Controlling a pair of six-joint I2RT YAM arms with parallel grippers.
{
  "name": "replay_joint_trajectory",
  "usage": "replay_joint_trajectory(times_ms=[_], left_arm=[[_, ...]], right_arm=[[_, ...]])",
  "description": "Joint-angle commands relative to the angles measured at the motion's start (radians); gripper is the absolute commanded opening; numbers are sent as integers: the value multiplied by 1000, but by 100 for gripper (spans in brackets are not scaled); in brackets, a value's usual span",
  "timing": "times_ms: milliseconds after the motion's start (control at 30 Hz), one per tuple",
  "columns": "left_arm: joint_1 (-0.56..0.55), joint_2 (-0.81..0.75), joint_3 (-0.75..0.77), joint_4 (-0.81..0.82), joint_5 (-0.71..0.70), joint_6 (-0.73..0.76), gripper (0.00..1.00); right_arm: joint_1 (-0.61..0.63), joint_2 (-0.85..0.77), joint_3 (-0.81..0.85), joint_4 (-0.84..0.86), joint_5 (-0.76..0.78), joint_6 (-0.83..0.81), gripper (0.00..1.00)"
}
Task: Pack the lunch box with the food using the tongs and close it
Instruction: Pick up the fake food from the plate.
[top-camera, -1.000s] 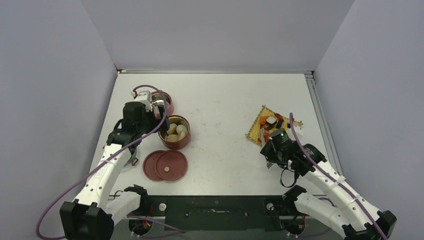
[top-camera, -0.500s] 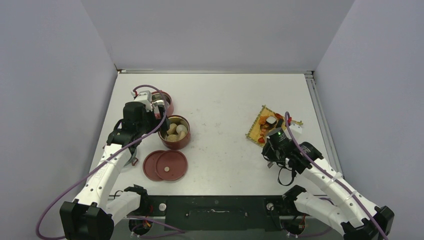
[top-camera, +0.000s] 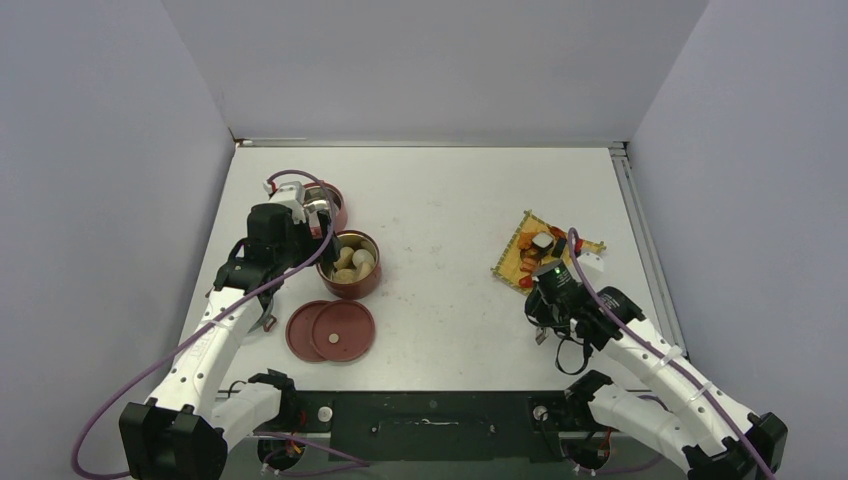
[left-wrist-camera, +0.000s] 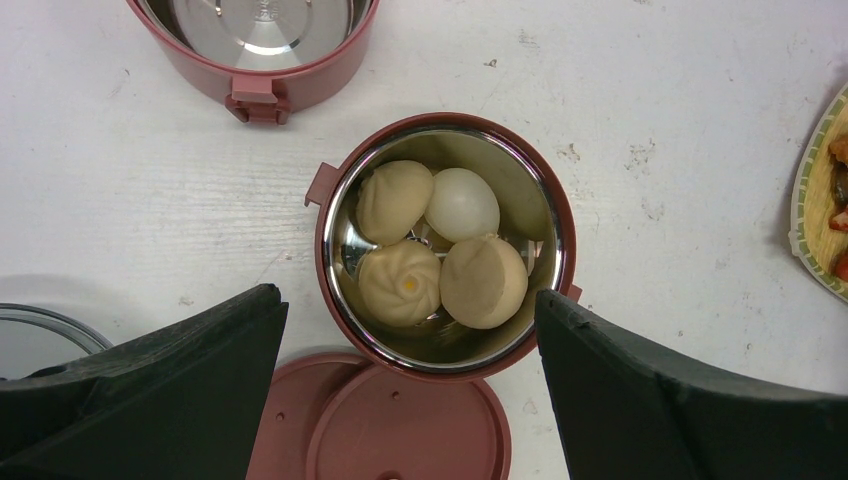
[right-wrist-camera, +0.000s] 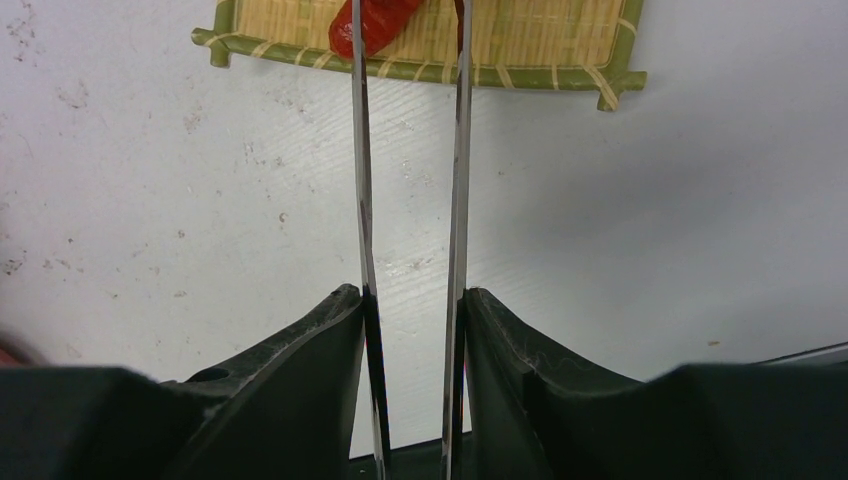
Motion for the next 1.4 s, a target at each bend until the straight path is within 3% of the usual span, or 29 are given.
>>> replay_joint_trajectory(times_ms=[0,533,833,1367], left_arm=[[-7,-20,16,24,-9,10,95],[-11,-20,18,23,-15,12,95],[-14,-24,16,20,-15,12,95],[-18,-27,18,19,-15,13,95]], right_arm=[[-4,5,-19,27,15,-8,39],[-12,66,61,-66,71,-90,38],[-47,138,62,13,-83,-166,37],[-62,142,71,2,-145,-153,35]])
